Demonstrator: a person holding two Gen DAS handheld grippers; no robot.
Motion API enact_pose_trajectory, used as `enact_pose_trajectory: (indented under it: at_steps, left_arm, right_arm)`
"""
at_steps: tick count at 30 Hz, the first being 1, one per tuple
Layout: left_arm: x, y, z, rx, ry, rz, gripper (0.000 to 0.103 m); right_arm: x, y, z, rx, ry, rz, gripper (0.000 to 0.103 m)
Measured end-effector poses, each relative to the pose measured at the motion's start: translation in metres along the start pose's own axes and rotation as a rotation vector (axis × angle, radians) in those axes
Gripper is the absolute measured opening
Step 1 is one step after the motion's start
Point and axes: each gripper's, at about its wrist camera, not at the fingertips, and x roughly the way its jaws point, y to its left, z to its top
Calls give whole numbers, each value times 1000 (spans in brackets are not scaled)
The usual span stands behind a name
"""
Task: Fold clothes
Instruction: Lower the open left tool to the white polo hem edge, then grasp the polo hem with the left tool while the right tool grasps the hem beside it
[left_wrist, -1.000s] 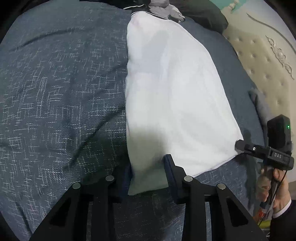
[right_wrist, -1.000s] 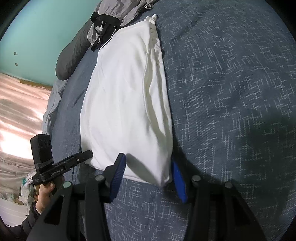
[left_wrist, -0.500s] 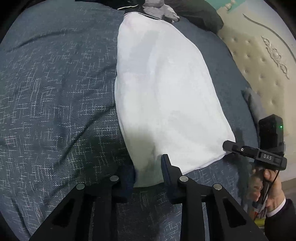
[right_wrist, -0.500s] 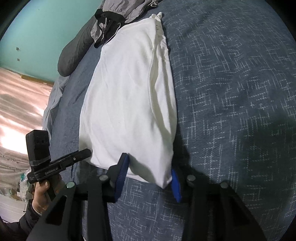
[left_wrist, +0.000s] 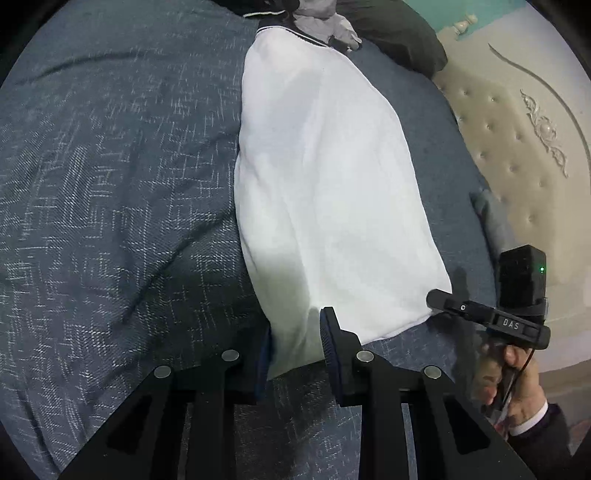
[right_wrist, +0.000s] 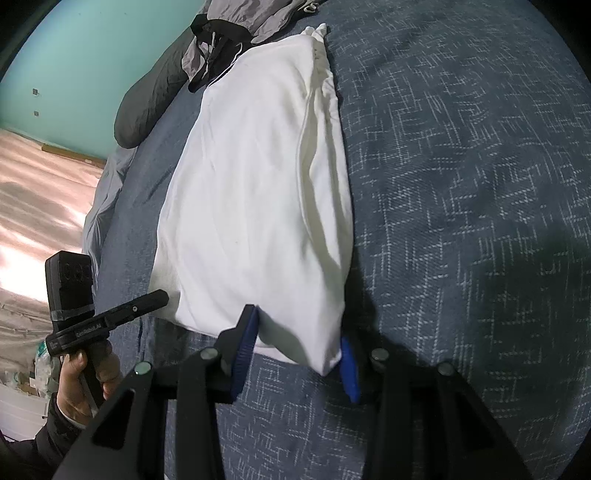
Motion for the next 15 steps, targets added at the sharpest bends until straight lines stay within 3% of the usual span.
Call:
enact_pose_trajectory:
  at_steps: [12, 15]
  left_arm:
    - [15, -10, -9, 55, 3, 59, 27]
    - [16, -18, -10, 80, -5, 82, 16]
  right_arm:
    - [-1, -4, -2, 12, -4, 12, 41]
    - [-2, -2, -2, 6, -9, 5, 39]
